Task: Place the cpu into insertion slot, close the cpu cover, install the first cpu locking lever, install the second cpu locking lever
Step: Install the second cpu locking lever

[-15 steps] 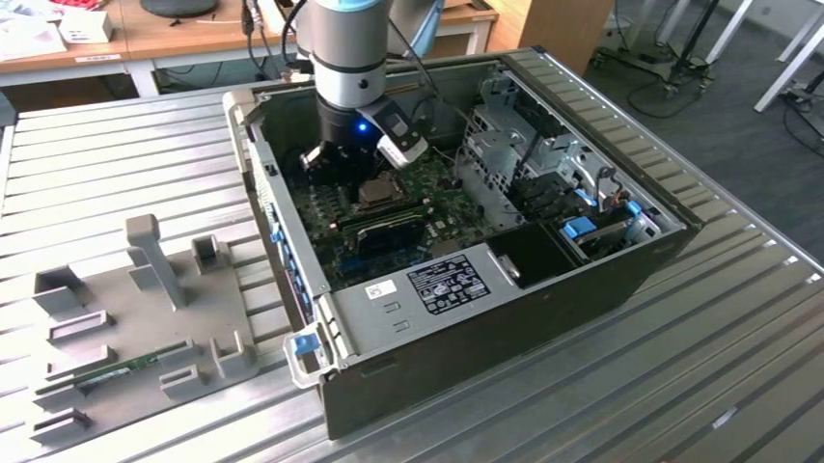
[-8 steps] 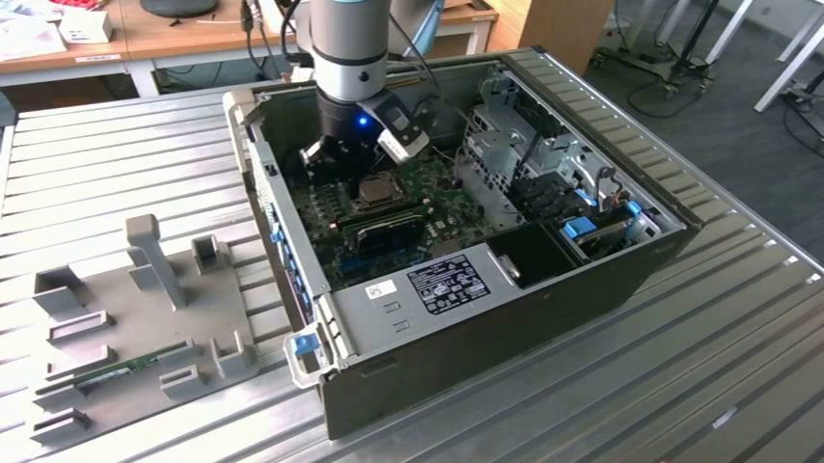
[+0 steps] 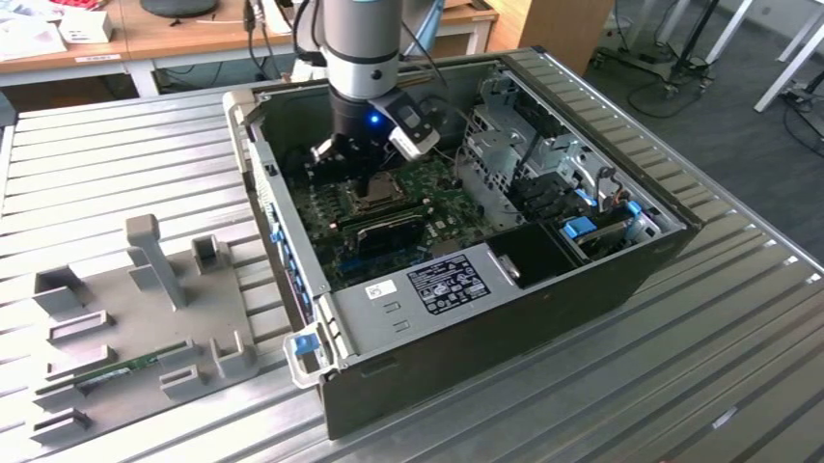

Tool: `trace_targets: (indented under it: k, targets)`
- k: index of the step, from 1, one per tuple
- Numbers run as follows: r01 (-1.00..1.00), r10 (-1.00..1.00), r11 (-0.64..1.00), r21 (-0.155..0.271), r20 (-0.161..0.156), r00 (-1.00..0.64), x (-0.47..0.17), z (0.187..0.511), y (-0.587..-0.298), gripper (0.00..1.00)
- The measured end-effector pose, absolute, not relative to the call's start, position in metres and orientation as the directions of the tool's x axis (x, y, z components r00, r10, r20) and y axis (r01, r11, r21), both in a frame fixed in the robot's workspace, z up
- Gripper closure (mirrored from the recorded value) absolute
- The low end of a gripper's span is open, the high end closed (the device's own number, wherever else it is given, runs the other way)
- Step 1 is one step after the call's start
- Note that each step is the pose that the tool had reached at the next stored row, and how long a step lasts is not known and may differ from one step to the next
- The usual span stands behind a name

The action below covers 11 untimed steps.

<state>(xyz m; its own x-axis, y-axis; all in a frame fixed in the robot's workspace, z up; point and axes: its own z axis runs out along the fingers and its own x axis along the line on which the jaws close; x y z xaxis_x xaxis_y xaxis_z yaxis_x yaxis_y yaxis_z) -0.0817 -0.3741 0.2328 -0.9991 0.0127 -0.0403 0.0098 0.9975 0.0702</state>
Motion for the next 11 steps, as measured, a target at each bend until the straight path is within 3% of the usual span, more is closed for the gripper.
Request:
trace_targets:
  k: [11]
  targets:
    - [0.014,0.016,0.997,0.07,-0.04,-0.999,-0.055,0.232,-0.374,0.9]
